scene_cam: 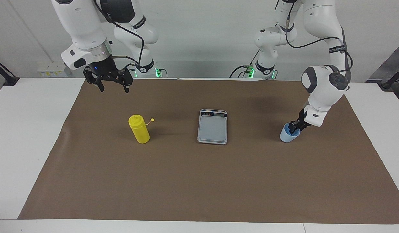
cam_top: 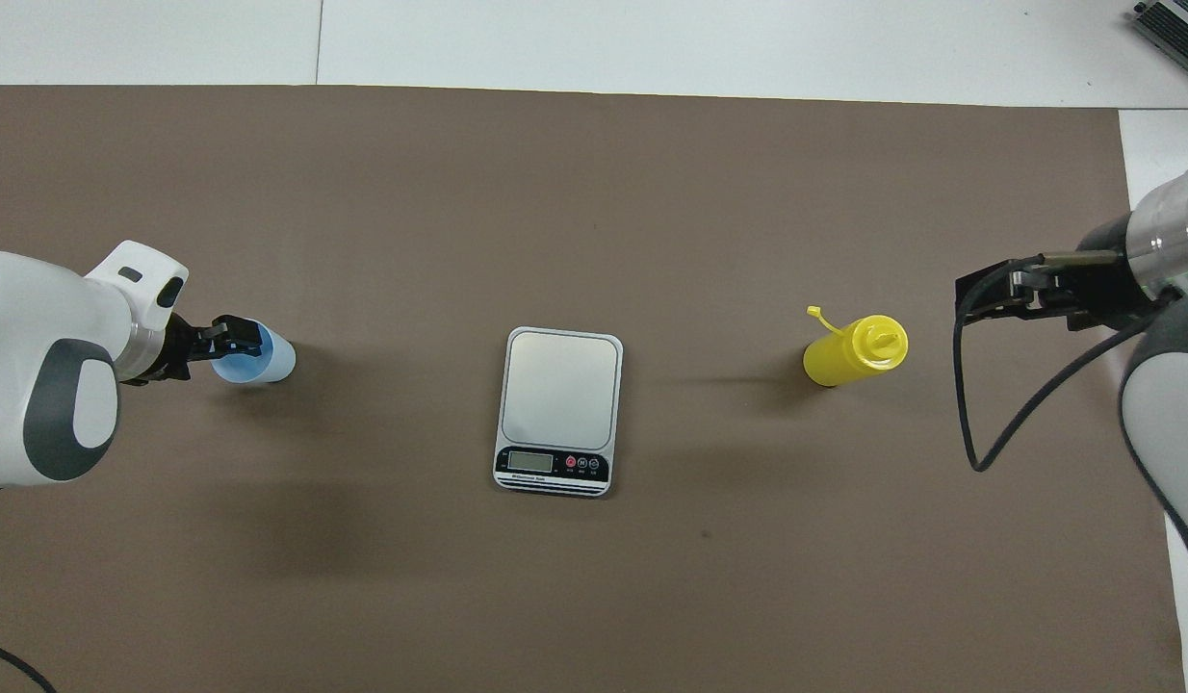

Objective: Pour seasoning into cup on scale with both arms
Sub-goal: 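Grasp the light blue cup with the left gripper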

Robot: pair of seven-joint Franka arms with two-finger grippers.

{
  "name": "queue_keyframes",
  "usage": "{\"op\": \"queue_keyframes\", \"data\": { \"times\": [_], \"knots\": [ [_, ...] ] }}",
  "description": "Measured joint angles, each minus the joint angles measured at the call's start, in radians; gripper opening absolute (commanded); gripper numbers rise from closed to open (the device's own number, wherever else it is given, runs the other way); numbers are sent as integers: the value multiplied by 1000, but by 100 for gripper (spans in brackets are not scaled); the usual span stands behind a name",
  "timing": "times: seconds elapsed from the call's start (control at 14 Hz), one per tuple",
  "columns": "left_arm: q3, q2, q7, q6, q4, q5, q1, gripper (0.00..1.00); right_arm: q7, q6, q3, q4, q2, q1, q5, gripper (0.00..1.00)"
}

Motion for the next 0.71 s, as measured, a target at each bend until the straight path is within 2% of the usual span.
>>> {"op": "queue_keyframes", "data": {
  "times": [0.21, 0.36, 0.71],
  "knots": [
    [-3, 3, 6, -1, 5, -3, 0, 0, 0, 0, 0, 0, 0, 0, 0, 100],
    [-5, 3, 7, -47, 49, -4, 0, 0, 0, 0, 0, 0, 0, 0, 0, 100],
    [-24, -7, 12, -298, 281, -4, -11, 0, 0, 0, 0, 0, 0, 0, 0, 100]
  ]
}}
